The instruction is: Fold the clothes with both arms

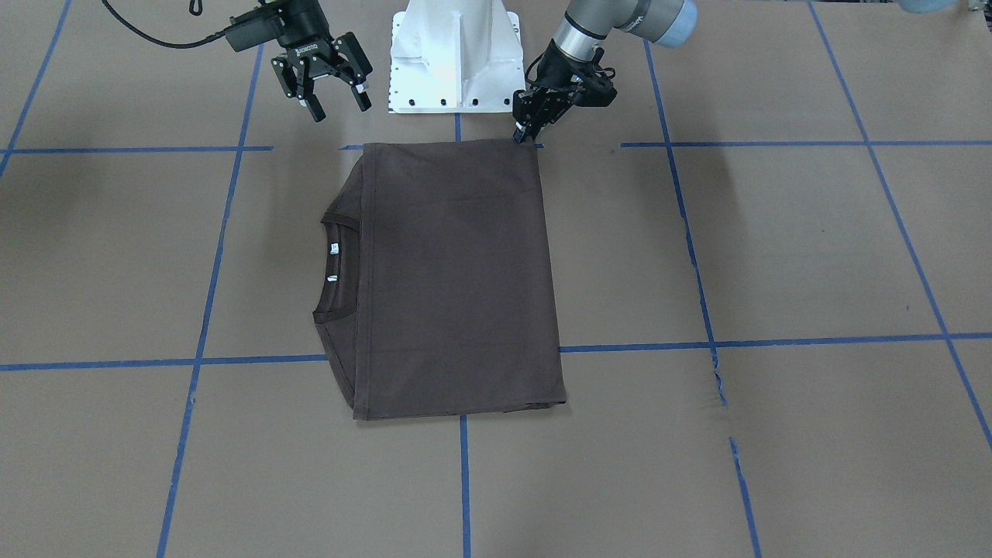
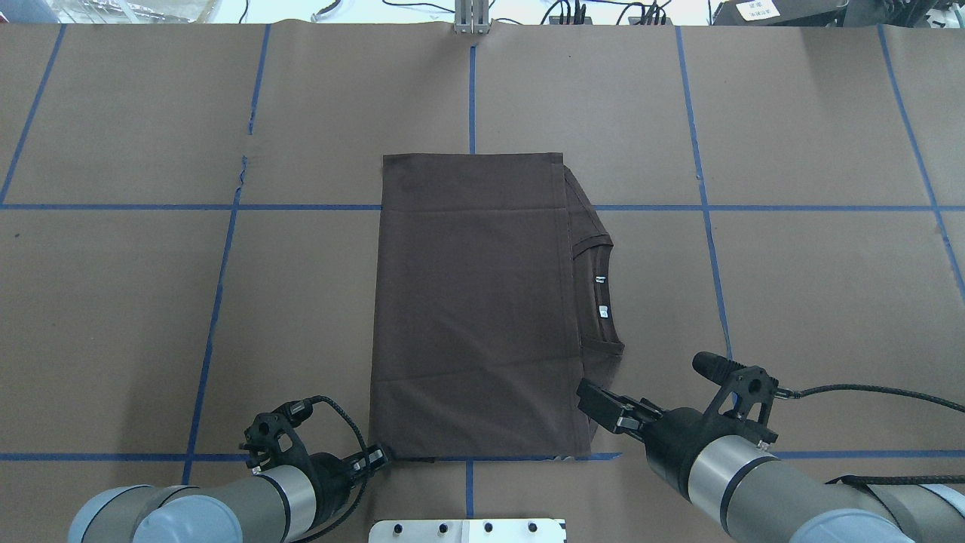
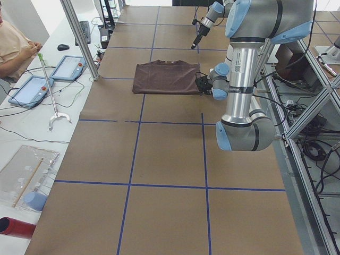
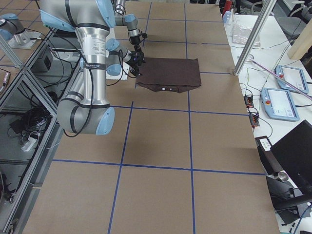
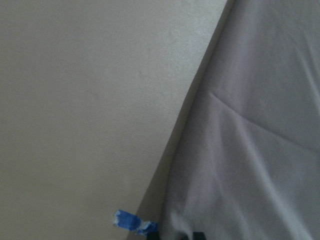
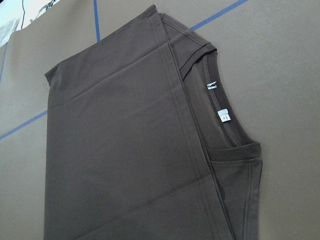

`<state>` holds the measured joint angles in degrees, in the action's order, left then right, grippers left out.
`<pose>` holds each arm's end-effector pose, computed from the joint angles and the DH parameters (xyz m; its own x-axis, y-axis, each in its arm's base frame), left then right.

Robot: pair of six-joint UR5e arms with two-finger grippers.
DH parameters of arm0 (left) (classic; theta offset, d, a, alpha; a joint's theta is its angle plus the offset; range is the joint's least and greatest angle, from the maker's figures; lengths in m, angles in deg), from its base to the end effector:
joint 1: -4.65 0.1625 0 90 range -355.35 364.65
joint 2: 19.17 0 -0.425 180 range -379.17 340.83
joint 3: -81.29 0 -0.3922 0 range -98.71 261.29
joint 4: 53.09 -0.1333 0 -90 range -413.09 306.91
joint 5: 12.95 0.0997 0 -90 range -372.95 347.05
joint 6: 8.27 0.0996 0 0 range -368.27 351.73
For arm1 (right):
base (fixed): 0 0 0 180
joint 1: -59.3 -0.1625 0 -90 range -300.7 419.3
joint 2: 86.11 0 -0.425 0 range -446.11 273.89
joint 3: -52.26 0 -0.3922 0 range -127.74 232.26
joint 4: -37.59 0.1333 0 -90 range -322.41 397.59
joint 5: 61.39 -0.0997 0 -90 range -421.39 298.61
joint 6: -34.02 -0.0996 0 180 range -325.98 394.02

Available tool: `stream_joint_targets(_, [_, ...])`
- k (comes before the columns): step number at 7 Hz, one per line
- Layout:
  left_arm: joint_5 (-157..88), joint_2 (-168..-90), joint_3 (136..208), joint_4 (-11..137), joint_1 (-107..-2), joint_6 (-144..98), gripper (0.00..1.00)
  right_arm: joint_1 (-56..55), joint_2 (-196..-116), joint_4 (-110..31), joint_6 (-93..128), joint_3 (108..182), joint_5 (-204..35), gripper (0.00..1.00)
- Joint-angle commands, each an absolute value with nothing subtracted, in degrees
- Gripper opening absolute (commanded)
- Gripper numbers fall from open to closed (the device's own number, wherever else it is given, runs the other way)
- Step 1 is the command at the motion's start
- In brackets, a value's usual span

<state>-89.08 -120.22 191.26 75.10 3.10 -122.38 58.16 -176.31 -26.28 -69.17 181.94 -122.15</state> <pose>0.5389 -0.1718 0.3186 0.2216 -0.4027 -0.8881 0.3734 0.8764 -0.3042 -0.4179 -0.1903 0.2832 0.2965 0.2050 0.9328 -0.5442 0.8389 -0.0114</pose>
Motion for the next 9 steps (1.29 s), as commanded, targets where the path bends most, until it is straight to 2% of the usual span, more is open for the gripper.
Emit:
stream_joint_targets(1, [-89.15, -120.42, 191.68, 75.05, 3.07, -122.44, 0.37, 58.16, -176.37, -26.31, -69.16, 181.9, -122.12, 1.0])
stream_joint_targets(8, [-89.06, -120.6, 191.16, 74.97, 2.54, -122.53, 0.37, 58.16, -176.37, -26.22, -69.16, 181.9, -122.12, 1.0])
stream_joint_targets(9, [-89.06, -120.51, 191.16, 74.88, 2.37, -122.53, 0.31, 58.16, -176.37, -26.3, -69.16, 181.9, -122.12, 1.0])
